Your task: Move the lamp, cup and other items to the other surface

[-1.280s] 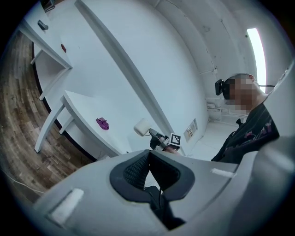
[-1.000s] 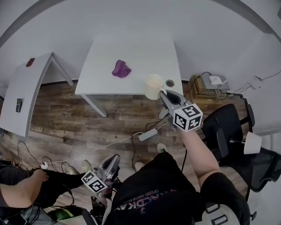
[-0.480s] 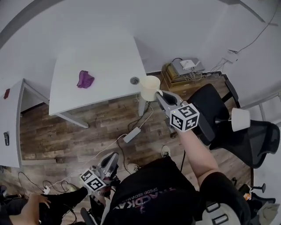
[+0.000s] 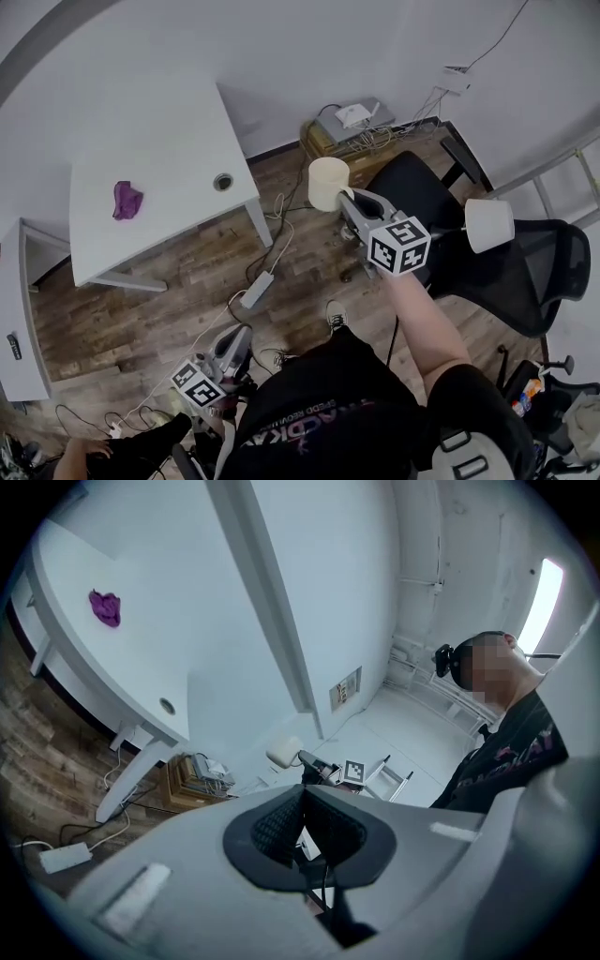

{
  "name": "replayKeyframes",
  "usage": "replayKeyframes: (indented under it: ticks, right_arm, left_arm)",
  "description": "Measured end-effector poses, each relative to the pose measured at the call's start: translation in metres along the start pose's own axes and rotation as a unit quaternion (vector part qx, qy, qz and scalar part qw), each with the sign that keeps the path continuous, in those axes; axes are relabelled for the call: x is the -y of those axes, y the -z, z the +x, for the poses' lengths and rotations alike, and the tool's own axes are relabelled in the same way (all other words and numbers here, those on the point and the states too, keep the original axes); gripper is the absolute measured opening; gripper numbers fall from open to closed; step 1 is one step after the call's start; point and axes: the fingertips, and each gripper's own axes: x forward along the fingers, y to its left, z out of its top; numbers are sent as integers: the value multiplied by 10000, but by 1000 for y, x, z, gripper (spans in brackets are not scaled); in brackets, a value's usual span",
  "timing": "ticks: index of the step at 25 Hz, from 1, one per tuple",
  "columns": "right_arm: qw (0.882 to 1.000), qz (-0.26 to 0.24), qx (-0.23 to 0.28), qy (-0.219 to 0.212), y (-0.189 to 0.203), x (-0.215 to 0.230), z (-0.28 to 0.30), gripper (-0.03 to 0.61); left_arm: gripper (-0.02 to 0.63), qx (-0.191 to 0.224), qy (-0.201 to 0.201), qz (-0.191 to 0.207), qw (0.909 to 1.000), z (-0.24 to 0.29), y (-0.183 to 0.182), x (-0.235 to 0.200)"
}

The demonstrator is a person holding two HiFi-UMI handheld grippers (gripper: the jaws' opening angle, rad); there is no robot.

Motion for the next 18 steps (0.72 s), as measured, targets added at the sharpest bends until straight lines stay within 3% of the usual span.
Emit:
replayKeyframes:
  ticks: [12, 18]
  right_arm:
    - [9958, 318, -168, 841, 26, 162, -69, 43]
    - [9904, 581, -376, 1200, 61, 237, -88, 43]
  left_arm:
    - [-5, -506, 204, -159, 9984, 118, 44, 19]
    - [-5, -796, 174, -379, 9960, 169, 77, 16]
